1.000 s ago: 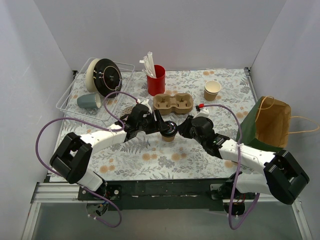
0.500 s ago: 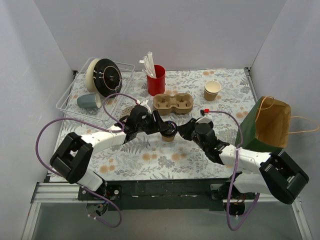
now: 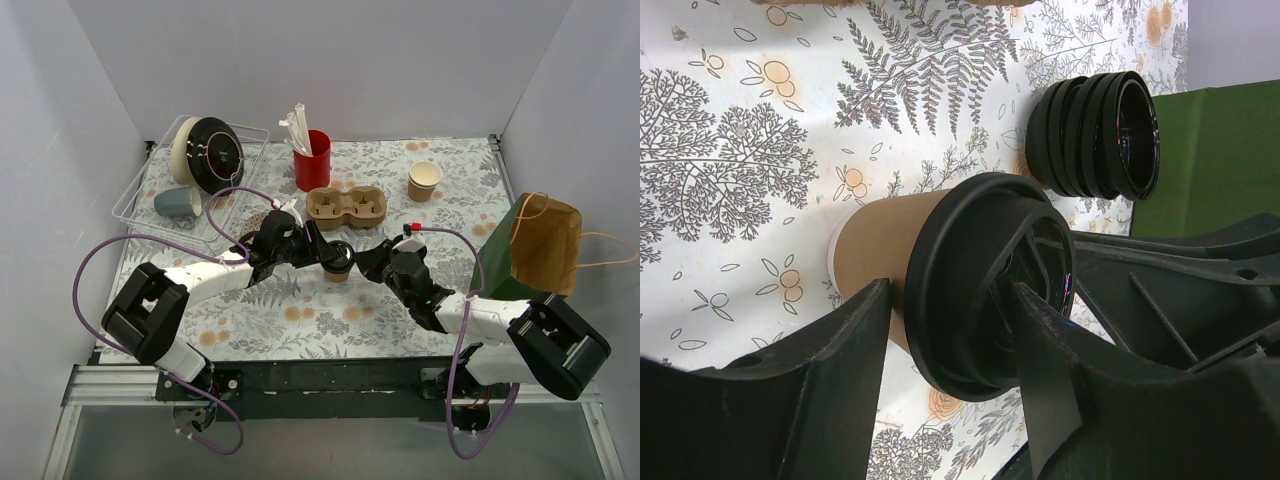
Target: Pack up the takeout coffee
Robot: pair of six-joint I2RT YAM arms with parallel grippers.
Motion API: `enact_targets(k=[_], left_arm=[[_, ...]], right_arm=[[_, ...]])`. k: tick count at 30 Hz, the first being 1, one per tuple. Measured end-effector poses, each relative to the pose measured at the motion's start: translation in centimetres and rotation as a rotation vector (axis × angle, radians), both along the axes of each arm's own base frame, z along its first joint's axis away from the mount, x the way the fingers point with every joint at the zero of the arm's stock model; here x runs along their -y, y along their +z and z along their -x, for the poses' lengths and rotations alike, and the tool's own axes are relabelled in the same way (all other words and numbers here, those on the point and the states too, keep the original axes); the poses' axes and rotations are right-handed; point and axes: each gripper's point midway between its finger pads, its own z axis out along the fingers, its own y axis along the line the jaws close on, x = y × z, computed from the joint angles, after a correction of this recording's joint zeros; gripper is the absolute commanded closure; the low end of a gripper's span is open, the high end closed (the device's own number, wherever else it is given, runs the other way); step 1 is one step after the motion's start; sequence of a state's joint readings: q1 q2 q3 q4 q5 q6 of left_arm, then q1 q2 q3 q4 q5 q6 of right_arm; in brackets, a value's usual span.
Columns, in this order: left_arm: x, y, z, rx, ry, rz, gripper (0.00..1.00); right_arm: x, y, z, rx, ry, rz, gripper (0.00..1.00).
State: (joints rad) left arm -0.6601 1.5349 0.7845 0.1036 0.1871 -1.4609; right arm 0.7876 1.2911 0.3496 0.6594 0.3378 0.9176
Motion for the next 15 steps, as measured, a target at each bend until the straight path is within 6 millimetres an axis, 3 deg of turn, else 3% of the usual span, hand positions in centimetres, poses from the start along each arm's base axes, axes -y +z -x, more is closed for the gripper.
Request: enact_targets(k=[9,15], left_arm=[[0.1,0.4,-0.1,0.004,-0.002,0.001,0.50],[-0.1,0.7,0.1,-0.035,-0.016,-0.064,0.40]], right_arm=[[0.0,1.0,0.1,0.014,0.015,0.035,0.76],[0.0,1.1,0.7,-0.020,0.068,0.129,0.63]])
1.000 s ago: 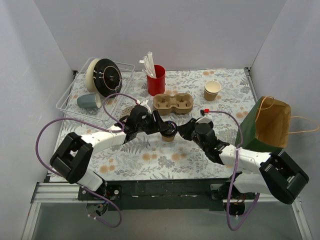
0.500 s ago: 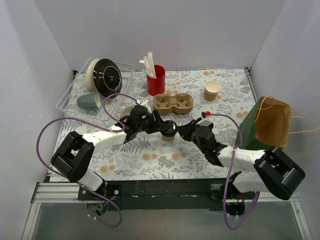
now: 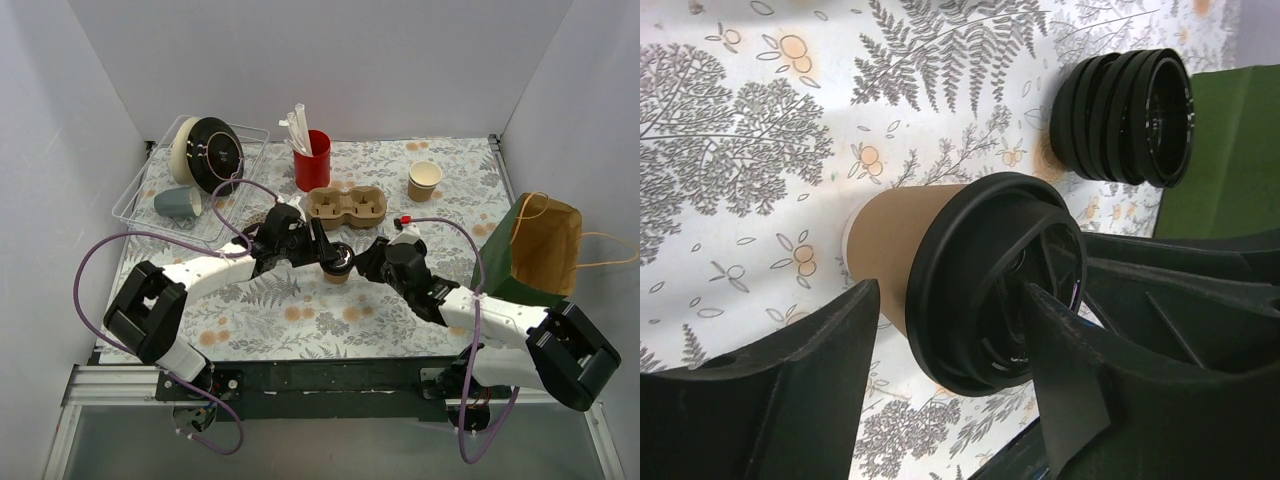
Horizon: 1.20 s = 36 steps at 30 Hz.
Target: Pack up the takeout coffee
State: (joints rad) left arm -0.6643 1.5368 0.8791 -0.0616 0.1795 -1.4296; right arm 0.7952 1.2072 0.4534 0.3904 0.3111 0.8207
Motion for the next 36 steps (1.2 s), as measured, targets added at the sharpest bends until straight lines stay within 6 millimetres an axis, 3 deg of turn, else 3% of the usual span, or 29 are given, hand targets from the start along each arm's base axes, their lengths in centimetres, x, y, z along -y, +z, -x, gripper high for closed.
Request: enact_targets(k=[8,14,18,22,27,36], left_arm=[[-1.1,-0.1,0.7,-0.044,-0.007,-0.082,0.23],[-1.8,0.5,1.1,-0.045,-0.054,-0.173,0.12],[-1.9,1.6,0.7,-0.014,-0.081,-0.203,0.14],[-1.9,2.2,0.6,0.011,-0.101,-0.204,0.22],[-2.3,2.5,1.2,0.005,-0.102,-0.203,0.37],[-4.0,3.7,4.2,0.001,-0.058,-0.133,0.47]], right_arm=[[0.4,0.1,1.3,-0.042,0.089,0.157,0.43],[0.9,2.8,2.0,0.017,0.143,0.210,0.36],[1.5,4.8,2.2,0.080,0.151,0.213,0.43],[1.6,5.0,2.3,0.104,0.172,0.231,0.49],[0.6,4.3,2.2,0.105,0.237,0.269,0.54],[-2.4,5.7,0.7,0.146,0.339,0.296,0.64]])
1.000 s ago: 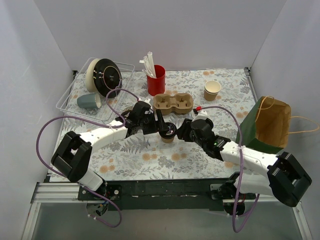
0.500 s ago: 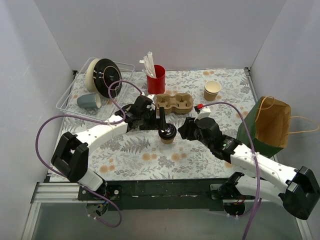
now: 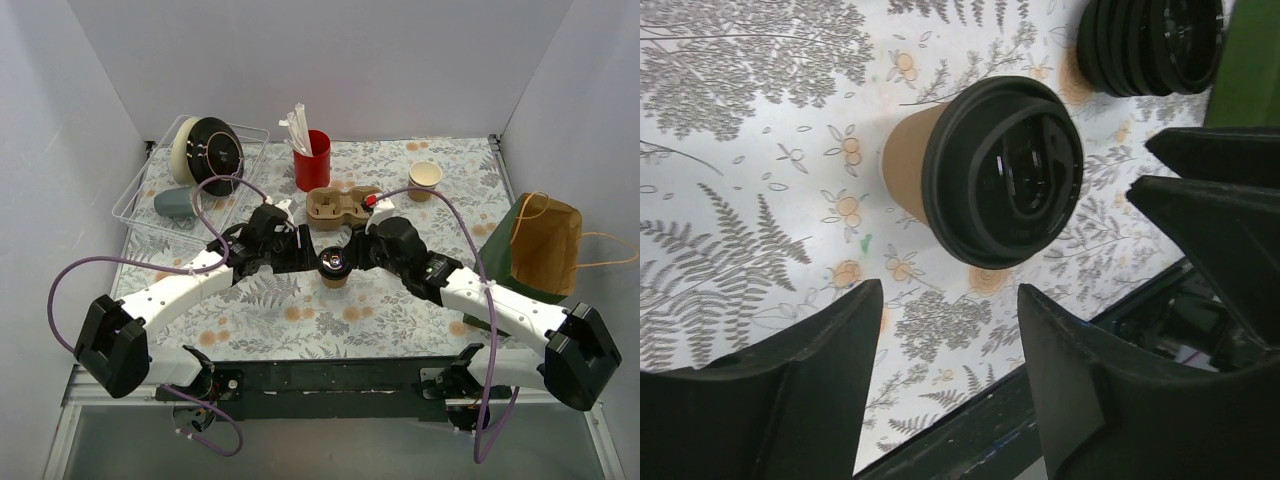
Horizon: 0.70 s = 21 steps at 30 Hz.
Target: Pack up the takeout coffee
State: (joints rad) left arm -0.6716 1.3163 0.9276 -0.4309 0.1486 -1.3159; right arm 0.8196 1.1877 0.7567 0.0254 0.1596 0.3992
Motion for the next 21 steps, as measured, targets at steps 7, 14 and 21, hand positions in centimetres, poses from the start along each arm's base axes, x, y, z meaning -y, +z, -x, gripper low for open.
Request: enact_targets(k=[7,14,21], left_arm=[[0.8,-1.0,1.2,-0.042,-0.011,0.079,0.51],[1.5,-2.3,1.1,-0.063,-0.012,0.112,0.51],[0.1,-6.6,2.9,-0.159,0.017,0.055,0.51]], right_arm=[[-2.4,0.2,-0.7,0.004,0.088,0.009,0.68],[-3.2,-3.4,-0.7,-0.073,0.107,0.045,0.70],[-3.8,-3.5,-0.9,-0.075,0.083,-0.016,0.71]])
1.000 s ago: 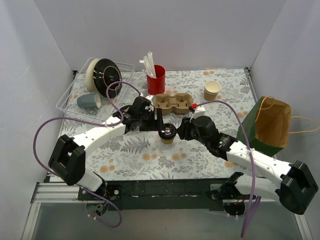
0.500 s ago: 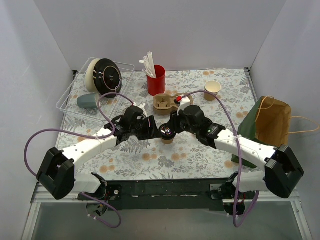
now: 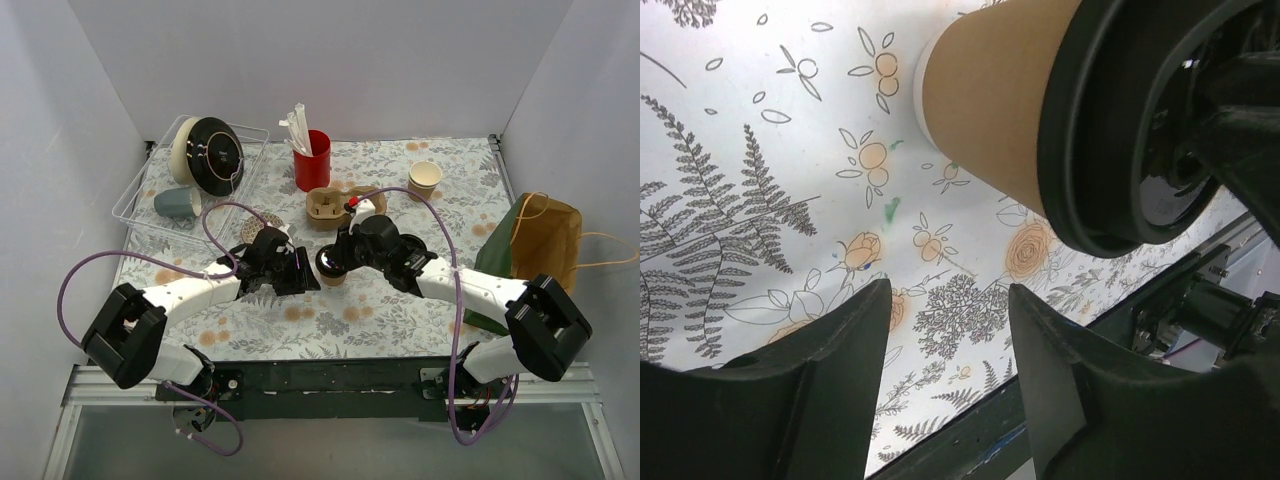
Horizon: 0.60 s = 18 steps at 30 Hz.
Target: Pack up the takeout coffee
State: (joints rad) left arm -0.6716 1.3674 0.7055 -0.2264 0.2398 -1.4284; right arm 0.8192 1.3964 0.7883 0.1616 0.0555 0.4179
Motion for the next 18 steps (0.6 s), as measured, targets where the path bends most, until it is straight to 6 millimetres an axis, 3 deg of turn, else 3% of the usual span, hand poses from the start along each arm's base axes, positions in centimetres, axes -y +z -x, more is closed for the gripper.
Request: enact_targets(k=[6,13,18], left_arm=[[0.2,0.5,-0.4,0.016,0.016,0.015,0.49],[0.8,4.2,-2.1,0.100,0.063,0.071,0.53],[1.0,4.9,-3.1,0.124,0.085,0.074,0.56]], right_arm=[[-0.3,0.0,0.0,-0.002,-0.011,-0.038,0.71],[-0.4,-0.1,0.0,-0.009,-0.021,-0.061,0.71],[-0.4,0.0,0.1,-0.008,-0.022,-0.071,0.71]])
